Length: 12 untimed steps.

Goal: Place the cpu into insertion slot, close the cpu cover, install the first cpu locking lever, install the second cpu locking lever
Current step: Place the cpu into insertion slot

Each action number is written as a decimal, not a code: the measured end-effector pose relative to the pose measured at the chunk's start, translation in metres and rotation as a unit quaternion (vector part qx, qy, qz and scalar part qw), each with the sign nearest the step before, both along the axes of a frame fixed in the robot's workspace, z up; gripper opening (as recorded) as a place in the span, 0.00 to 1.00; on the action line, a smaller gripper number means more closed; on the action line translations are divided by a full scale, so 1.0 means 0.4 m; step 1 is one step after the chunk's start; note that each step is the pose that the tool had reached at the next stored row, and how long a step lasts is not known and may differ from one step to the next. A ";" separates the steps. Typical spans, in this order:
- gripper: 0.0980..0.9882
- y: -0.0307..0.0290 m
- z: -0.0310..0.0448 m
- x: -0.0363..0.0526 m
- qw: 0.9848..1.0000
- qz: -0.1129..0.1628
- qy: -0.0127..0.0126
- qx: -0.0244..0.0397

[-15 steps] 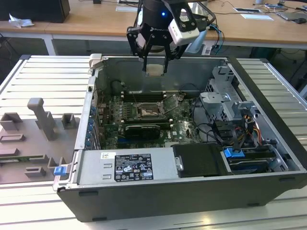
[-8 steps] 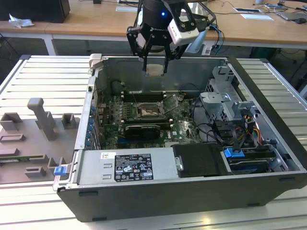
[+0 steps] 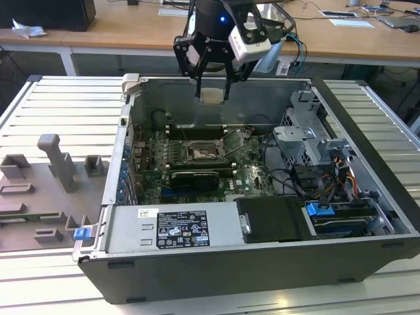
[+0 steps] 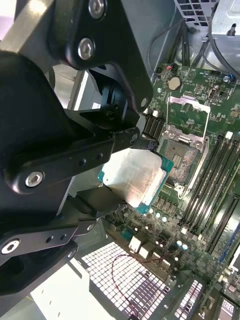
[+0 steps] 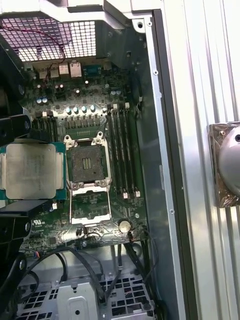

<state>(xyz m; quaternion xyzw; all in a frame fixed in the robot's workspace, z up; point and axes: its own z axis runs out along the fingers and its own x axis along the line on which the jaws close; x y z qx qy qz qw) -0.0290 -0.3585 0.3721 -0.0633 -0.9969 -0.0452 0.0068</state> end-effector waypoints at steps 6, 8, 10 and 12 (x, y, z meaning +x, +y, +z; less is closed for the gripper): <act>0.49 0.000 0.000 0.000 1.000 -0.019 0.000 0.000; 0.49 0.000 0.000 0.000 1.000 -0.024 0.000 0.000; 0.49 0.000 0.000 0.000 1.000 -0.032 0.000 0.000; 0.49 0.000 -0.002 0.000 0.998 -0.056 0.000 0.000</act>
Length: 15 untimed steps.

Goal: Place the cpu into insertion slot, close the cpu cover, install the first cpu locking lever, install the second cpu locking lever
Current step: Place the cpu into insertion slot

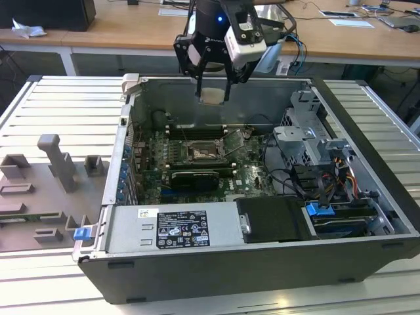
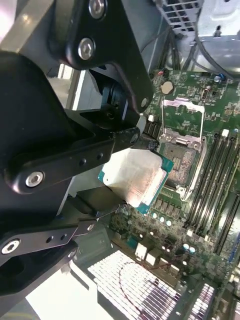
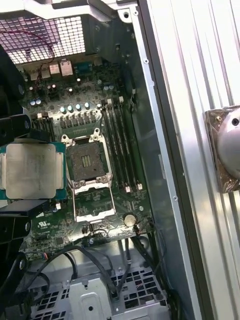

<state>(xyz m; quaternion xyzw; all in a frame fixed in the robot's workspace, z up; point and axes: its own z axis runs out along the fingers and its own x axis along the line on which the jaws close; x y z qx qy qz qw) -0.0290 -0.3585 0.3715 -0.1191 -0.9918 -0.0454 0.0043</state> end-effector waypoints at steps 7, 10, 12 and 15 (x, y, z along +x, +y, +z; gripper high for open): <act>0.49 0.000 -0.002 0.000 0.998 -0.068 0.000 0.000; 0.49 0.000 -0.003 0.000 0.995 -0.097 0.000 0.000; 0.49 0.000 -0.004 0.000 0.994 -0.106 0.000 0.000; 0.49 0.000 -0.005 0.000 0.993 -0.117 0.000 0.000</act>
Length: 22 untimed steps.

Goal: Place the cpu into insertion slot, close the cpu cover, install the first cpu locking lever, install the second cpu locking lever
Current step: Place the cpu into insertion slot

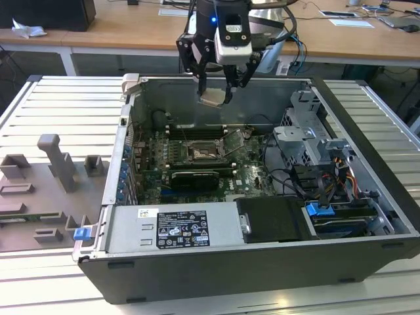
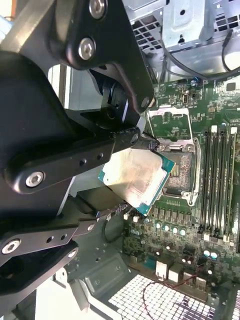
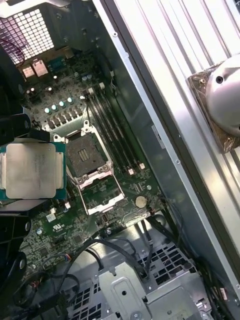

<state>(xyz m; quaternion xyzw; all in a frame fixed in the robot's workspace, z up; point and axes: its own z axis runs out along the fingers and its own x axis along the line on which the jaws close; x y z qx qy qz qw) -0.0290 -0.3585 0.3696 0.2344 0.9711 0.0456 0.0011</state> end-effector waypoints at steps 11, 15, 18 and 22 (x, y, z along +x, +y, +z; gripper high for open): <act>0.49 0.000 -0.001 0.000 0.999 -0.047 0.000 0.000; 0.49 0.000 -0.002 0.000 0.998 -0.057 0.000 0.000; 0.49 0.000 -0.002 0.000 0.998 -0.066 0.000 0.000; 0.49 0.000 -0.004 0.000 0.994 -0.107 0.000 0.000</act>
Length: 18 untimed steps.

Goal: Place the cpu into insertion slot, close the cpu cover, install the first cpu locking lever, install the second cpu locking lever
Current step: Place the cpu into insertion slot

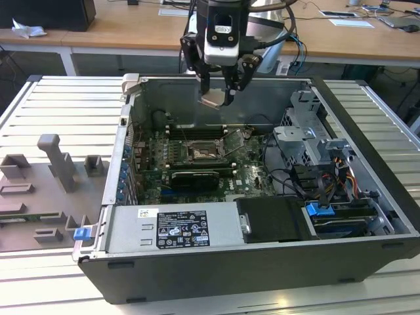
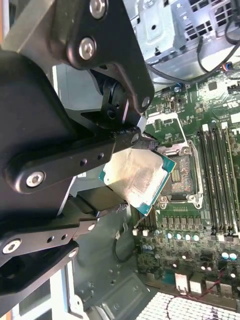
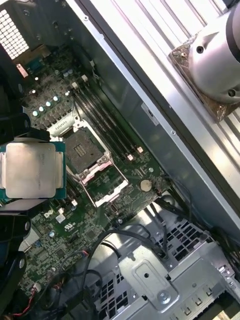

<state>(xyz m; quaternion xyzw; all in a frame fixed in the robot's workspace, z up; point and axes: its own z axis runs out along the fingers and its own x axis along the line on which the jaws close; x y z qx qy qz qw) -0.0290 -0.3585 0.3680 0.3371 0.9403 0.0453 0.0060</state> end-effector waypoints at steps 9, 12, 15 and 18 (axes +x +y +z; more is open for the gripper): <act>0.49 0.000 -0.002 0.000 0.998 -0.069 0.000 0.000; 0.49 0.000 -0.003 0.000 0.995 -0.096 0.000 0.000; 0.49 0.000 -0.004 0.000 0.992 -0.126 0.000 0.000; 0.49 0.000 -0.005 0.000 0.987 -0.158 0.000 0.000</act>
